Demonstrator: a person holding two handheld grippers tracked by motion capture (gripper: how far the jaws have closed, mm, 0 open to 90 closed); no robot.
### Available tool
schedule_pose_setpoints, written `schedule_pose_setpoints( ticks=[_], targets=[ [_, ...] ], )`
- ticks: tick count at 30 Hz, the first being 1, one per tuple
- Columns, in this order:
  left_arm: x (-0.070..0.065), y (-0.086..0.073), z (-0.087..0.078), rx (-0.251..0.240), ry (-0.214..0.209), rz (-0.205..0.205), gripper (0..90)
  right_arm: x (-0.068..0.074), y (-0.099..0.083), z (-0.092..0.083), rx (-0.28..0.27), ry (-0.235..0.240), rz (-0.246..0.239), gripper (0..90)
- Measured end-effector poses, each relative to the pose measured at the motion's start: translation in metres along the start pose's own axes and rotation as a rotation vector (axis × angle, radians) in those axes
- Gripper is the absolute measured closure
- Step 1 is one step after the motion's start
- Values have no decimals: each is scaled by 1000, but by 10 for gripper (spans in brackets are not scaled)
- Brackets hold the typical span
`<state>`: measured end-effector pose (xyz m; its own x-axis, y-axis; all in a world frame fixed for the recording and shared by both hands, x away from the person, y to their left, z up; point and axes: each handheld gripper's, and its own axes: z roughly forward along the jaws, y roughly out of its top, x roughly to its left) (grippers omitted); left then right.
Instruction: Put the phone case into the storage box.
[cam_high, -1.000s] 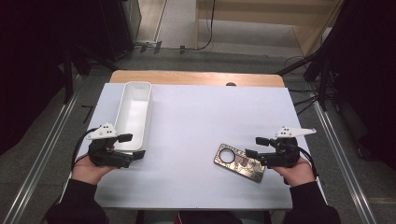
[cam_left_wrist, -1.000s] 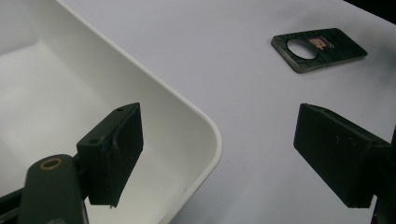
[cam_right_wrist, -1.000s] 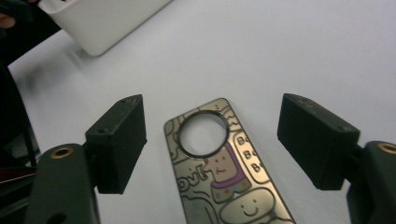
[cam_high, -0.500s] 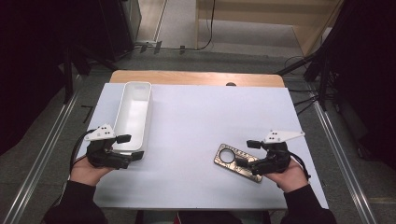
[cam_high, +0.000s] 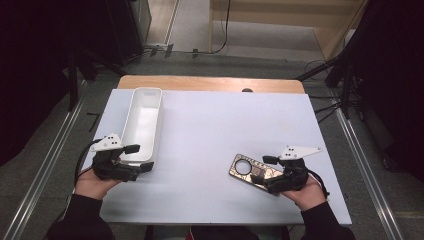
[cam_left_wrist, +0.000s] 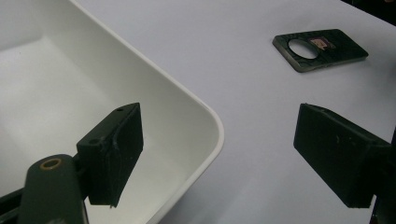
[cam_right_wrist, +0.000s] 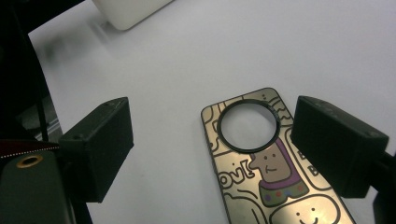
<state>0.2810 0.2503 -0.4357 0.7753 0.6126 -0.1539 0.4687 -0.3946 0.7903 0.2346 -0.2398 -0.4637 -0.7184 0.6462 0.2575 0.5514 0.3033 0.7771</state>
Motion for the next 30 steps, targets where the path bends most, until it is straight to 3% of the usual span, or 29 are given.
schedule_pose_setpoints(
  ticks=[14,20,22,24,30],
  targets=[
    [0,0,0,0,1,1,154,-6,4,-3,19,13,-7,119],
    [0,0,0,2,0,3,154,-15,5,-1,38,11,-65,95],
    [0,0,0,4,0,4,153,-20,6,-1,42,15,-68,92],
    [0,0,0,3,0,3,154,-24,7,0,44,12,-69,9],
    [1,0,0,-1,0,-1,154,-34,8,4,62,4,-58,8]
  ],
)
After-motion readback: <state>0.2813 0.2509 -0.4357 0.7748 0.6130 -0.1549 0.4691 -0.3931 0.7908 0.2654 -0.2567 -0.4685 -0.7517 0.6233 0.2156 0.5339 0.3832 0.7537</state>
